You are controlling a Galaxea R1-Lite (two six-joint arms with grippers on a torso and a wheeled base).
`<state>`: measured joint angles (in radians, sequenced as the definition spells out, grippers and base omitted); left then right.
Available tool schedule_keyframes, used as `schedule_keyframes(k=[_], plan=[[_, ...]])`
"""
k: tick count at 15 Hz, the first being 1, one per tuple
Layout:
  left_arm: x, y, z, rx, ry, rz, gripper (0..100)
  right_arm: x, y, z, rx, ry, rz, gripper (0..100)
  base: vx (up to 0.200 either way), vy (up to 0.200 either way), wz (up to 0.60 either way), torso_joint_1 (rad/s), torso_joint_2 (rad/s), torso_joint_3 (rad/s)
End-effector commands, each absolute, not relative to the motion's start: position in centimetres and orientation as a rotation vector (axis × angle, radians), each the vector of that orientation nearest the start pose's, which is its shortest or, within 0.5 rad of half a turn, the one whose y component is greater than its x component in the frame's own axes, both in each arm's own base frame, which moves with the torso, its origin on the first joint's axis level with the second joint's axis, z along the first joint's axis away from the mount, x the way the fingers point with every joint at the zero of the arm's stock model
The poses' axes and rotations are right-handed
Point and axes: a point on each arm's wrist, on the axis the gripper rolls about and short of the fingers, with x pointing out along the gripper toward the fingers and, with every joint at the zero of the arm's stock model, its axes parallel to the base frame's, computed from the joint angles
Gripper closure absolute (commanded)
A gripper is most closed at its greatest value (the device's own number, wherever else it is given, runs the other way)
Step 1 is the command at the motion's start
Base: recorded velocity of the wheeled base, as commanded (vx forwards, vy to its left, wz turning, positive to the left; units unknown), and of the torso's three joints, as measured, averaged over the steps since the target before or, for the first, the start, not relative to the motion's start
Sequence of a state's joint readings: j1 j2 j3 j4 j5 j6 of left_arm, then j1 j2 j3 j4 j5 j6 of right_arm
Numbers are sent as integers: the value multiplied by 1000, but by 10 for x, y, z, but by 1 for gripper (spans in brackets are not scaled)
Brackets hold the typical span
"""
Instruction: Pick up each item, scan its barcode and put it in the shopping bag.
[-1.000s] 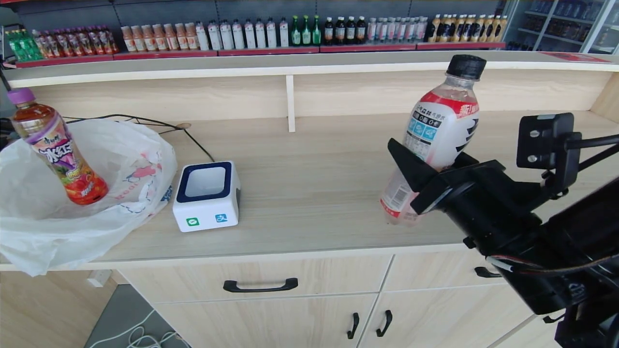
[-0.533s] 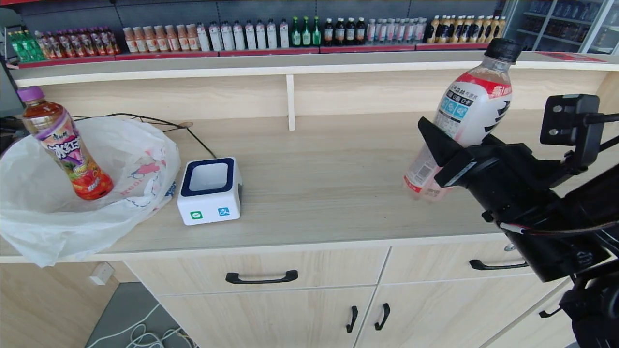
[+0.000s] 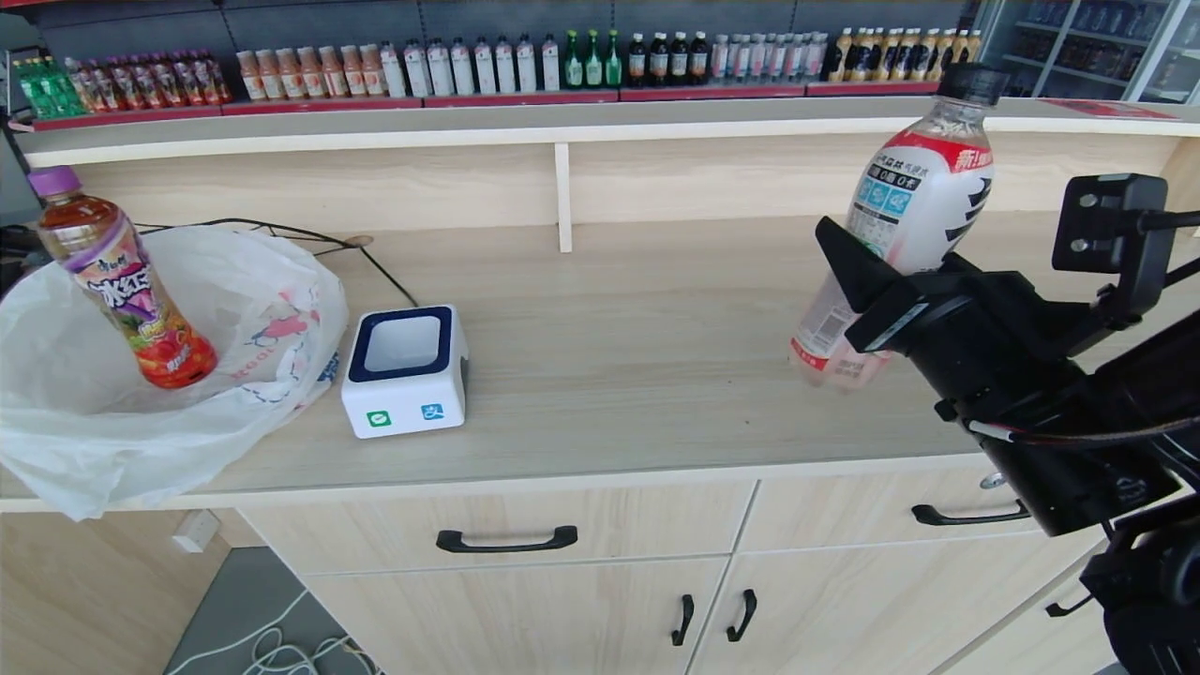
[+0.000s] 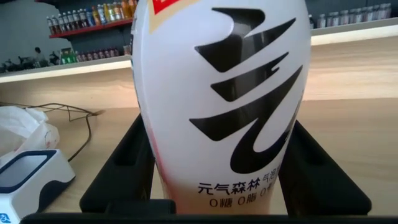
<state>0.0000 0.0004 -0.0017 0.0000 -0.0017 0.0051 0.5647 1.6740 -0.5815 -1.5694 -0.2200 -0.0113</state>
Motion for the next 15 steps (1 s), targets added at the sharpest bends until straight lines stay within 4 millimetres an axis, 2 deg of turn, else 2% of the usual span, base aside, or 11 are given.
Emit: schedule_keyframes(k=[1, 15], plan=[[-23, 0, 76, 5, 0, -2, 0, 231, 141, 223, 171, -440, 338, 100, 0, 200, 0, 2, 2, 2], [-23, 0, 76, -2, 0, 0, 0, 230, 141, 223, 180, -437, 350, 100, 0, 200, 0, 2, 2, 2]])
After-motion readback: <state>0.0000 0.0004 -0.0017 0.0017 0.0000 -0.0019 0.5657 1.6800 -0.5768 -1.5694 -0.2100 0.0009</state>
